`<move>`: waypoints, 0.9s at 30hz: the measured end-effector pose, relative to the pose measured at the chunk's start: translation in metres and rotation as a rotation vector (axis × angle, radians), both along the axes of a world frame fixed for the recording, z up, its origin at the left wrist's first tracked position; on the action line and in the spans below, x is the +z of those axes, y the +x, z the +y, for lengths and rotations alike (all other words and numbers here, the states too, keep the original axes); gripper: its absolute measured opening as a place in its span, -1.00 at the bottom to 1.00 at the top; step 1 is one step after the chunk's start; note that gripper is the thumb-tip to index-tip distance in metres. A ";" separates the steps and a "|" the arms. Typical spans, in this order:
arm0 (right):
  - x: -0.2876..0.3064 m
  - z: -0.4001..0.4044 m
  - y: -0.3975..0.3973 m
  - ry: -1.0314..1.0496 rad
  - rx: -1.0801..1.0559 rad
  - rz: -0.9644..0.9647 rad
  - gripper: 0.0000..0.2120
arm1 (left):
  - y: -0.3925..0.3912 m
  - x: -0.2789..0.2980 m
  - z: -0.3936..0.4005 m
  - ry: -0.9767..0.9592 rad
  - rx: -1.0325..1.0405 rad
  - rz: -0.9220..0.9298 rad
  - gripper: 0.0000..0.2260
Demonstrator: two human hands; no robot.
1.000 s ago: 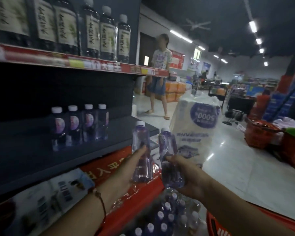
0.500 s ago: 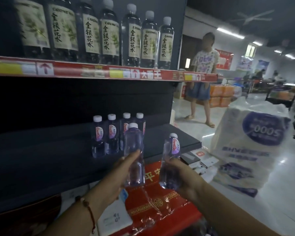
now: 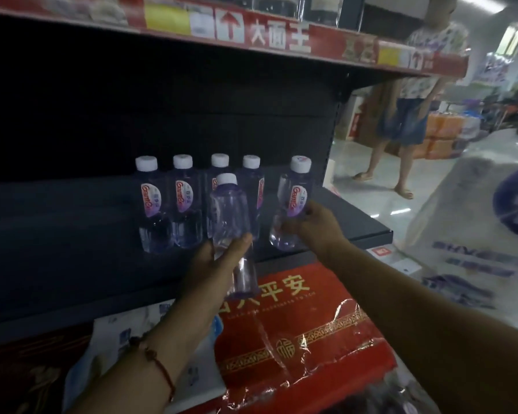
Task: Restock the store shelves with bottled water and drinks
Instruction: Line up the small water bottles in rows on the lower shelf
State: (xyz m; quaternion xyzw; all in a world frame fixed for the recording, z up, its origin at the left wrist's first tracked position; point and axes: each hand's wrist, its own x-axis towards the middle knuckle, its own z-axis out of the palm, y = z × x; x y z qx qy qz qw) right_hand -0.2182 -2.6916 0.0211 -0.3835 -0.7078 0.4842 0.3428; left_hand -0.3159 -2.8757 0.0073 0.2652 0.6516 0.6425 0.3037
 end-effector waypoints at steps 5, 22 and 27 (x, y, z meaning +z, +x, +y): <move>-0.019 0.026 -0.028 0.001 0.005 0.003 -0.58 | -0.002 -0.010 0.007 0.014 0.019 0.017 -0.52; -0.025 0.033 -0.054 0.190 0.037 -0.166 -0.56 | -0.003 -0.029 0.008 0.047 -0.082 0.035 -0.66; -0.009 -0.011 -0.026 0.151 0.052 0.032 -0.64 | 0.001 -0.026 0.007 0.061 -0.100 0.015 -0.54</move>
